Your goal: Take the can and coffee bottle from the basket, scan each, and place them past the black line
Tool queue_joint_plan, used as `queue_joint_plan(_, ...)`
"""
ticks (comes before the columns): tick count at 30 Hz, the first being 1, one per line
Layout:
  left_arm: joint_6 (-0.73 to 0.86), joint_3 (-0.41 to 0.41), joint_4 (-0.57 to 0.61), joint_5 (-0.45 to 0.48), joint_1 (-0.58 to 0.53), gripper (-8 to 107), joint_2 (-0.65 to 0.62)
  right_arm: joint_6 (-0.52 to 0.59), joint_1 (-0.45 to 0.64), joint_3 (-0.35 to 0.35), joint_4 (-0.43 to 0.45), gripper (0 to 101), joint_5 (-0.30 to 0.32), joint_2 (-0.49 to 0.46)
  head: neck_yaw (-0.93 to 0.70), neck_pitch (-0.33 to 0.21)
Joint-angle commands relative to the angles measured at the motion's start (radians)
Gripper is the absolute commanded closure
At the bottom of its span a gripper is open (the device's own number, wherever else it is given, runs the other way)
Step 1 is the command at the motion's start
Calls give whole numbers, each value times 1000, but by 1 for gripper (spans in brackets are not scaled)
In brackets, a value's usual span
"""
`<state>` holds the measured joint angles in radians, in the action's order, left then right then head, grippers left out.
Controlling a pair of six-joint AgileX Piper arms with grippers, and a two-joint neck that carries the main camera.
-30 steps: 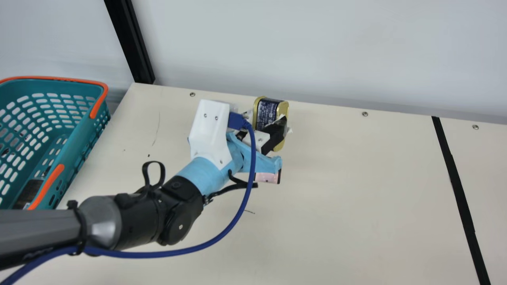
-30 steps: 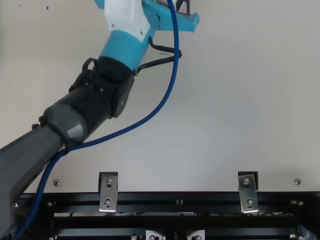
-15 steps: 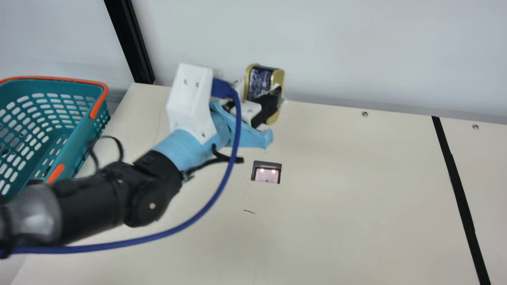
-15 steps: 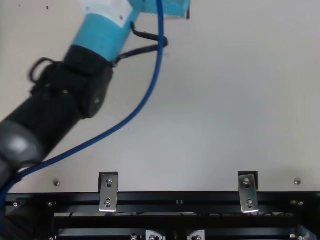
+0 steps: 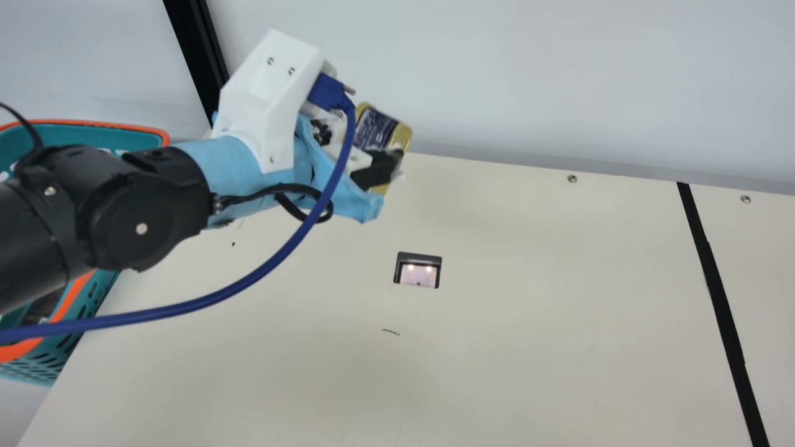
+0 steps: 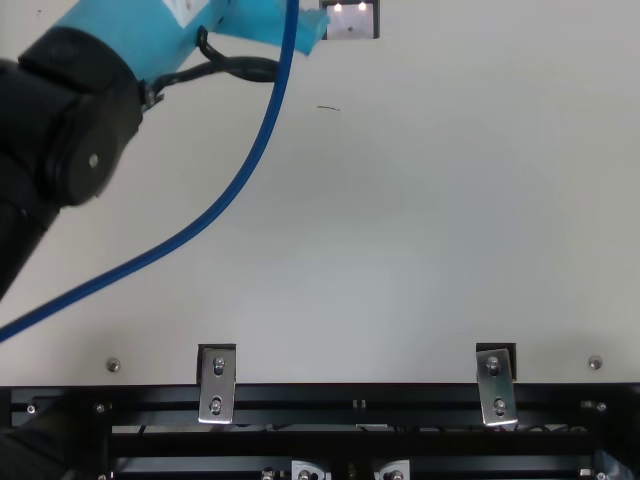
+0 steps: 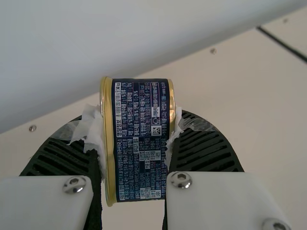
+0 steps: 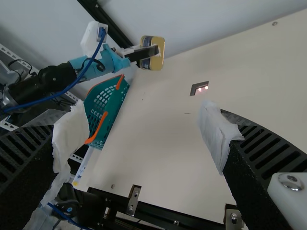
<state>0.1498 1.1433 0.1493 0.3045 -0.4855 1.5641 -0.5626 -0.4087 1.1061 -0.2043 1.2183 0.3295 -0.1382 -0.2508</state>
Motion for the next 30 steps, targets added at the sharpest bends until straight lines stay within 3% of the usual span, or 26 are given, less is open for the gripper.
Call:
queue_joint_plan(1, 86, 29, 25, 279, 11, 89, 11, 0, 0, 0, 0, 0, 0, 0, 13, -15)
queue_joint_plan(7, 312, 76, 92, 465, 32, 89, 38, 0, 0, 0, 0, 0, 0, 0, 13, -15)
queue_joint_plan(16, 666, 102, 159, 623, 11, 89, 76, 0, 0, 0, 0, 0, 0, 0, 13, -15)
queue_joint_plan(21, 783, 110, 133, 656, -19, 89, 112, 0, 0, 0, 0, 0, 0, 0, 13, -15)
queue_joint_plan(30, 861, 131, 118, 629, -101, 89, 207, 0, 0, 0, 0, 0, 0, 0, 13, -15)
